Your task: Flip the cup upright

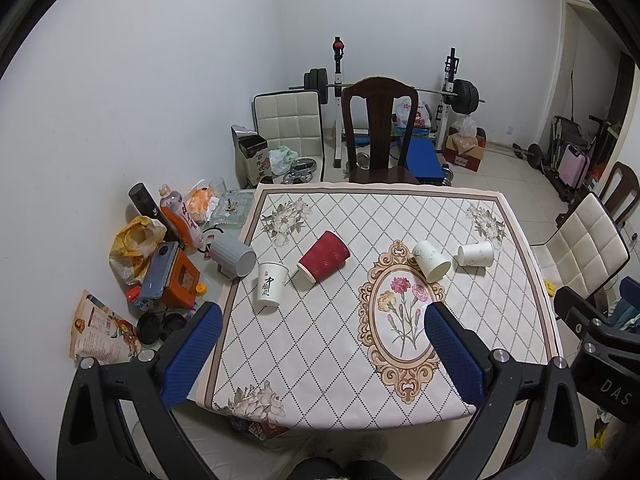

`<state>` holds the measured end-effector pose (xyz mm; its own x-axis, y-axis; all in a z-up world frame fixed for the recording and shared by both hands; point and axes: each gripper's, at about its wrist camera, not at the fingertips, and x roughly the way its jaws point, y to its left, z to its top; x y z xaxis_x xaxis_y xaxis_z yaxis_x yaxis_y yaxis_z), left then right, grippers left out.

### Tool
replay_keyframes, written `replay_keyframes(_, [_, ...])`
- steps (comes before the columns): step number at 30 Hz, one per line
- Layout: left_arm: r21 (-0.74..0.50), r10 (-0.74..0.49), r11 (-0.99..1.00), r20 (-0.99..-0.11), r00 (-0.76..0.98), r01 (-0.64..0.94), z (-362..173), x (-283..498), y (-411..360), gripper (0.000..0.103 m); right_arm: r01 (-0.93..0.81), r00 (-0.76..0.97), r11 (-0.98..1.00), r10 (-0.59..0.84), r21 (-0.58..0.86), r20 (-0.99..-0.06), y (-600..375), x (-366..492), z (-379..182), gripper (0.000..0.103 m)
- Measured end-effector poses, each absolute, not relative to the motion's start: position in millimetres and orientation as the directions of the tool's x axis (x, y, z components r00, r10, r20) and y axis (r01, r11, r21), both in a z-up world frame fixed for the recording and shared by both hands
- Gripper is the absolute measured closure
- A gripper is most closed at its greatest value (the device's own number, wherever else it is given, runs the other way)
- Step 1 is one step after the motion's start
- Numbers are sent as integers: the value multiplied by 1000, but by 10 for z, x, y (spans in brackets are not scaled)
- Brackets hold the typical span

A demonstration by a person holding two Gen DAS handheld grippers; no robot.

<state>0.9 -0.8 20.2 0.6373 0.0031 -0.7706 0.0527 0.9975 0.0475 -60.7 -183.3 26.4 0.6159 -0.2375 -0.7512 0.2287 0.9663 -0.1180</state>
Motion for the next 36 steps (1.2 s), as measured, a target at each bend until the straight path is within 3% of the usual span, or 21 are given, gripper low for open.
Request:
replay_keyframes(26, [51, 21, 998, -773, 634, 29, 184, -26, -123, 0, 220, 615, 970, -219, -102, -757, -1875, -647, 302, 0])
replay_keyframes(36, [138, 144, 989, -823, 550, -52, -398, 249, 2, 0, 189, 541, 979, -164, -70, -825, -2050, -311, -185, 0])
